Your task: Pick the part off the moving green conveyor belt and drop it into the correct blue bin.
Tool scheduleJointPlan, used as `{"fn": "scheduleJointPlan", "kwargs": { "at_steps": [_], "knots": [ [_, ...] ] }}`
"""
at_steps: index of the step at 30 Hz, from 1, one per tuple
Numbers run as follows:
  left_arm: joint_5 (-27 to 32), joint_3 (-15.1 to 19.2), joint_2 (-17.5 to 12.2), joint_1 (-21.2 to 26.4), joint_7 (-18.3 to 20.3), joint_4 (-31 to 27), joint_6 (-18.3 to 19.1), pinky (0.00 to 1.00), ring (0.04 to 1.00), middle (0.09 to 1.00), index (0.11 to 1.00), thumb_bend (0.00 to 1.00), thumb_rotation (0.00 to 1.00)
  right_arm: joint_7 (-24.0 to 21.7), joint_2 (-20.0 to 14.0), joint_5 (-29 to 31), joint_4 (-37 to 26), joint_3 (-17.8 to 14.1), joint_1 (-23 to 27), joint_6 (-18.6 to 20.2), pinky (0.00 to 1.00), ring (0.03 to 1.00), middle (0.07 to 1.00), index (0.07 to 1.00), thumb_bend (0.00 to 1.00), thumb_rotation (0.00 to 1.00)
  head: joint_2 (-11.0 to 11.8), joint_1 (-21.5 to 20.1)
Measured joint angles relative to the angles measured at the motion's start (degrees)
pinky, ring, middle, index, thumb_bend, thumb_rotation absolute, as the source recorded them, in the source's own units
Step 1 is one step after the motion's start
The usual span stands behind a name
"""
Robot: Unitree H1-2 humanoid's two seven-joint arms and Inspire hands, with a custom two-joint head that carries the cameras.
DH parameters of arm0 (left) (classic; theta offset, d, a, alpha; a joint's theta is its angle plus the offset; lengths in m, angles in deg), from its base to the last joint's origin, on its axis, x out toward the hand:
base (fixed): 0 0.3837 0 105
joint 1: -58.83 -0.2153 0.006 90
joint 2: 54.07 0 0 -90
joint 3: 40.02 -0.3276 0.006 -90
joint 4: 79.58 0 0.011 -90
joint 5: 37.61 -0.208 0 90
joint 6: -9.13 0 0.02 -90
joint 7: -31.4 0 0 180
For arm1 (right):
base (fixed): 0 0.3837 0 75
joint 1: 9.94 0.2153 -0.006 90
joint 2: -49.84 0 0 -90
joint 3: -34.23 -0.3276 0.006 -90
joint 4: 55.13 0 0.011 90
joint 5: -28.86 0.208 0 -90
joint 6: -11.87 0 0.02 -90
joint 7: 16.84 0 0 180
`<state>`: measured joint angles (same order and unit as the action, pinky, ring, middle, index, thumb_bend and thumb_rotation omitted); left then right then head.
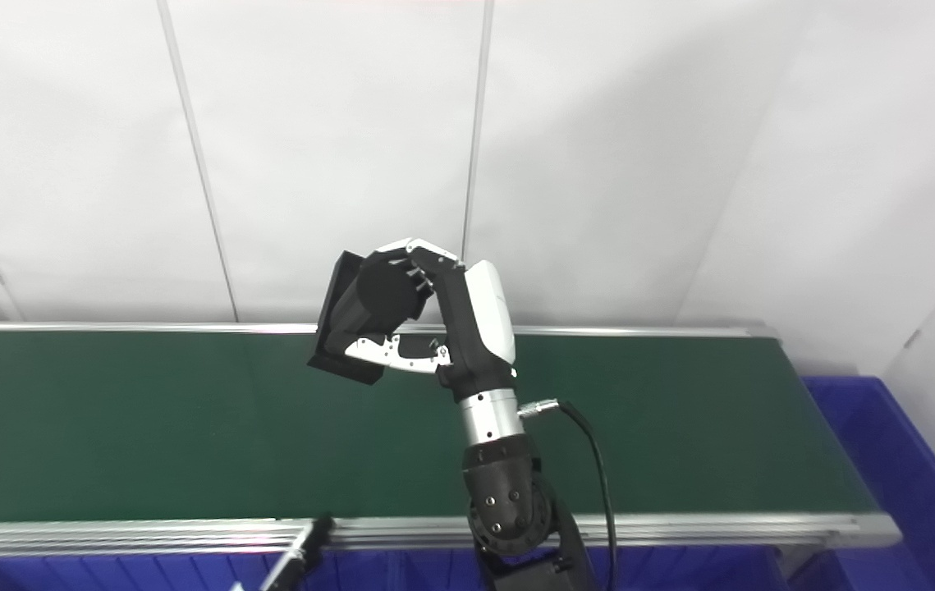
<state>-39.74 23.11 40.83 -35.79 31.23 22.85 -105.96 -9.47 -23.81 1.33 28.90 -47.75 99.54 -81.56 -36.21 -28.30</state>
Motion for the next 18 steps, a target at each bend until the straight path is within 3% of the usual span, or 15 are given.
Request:
{"fn": "scheduleJointPlan", "kwargs": {
  "at_steps": [6,18],
  "knots": [
    [1.9,4.31,-0.66,-0.85,4.65,-2.67,0.0,1.0,1.0,0.99,1.0,1.0,0.99,-1.9,-1.17,-0.1,-6.5,-1.4,-5.52,3.44,0.25,0.373,0.478,0.541,0.51,0.0,-4.56,-1.41],
    [3.28,9.57,1.21,-1.32,10.38,-4.61,0.0,1.0,1.0,0.979,1.0,1.0,0.96,-3.44,-4.05,-2.55,-17.42,-2.39,-18.86,4.07,0.23,0.364,0.453,0.541,0.51,0.0,-7.21,-2.11]
  ]
}}
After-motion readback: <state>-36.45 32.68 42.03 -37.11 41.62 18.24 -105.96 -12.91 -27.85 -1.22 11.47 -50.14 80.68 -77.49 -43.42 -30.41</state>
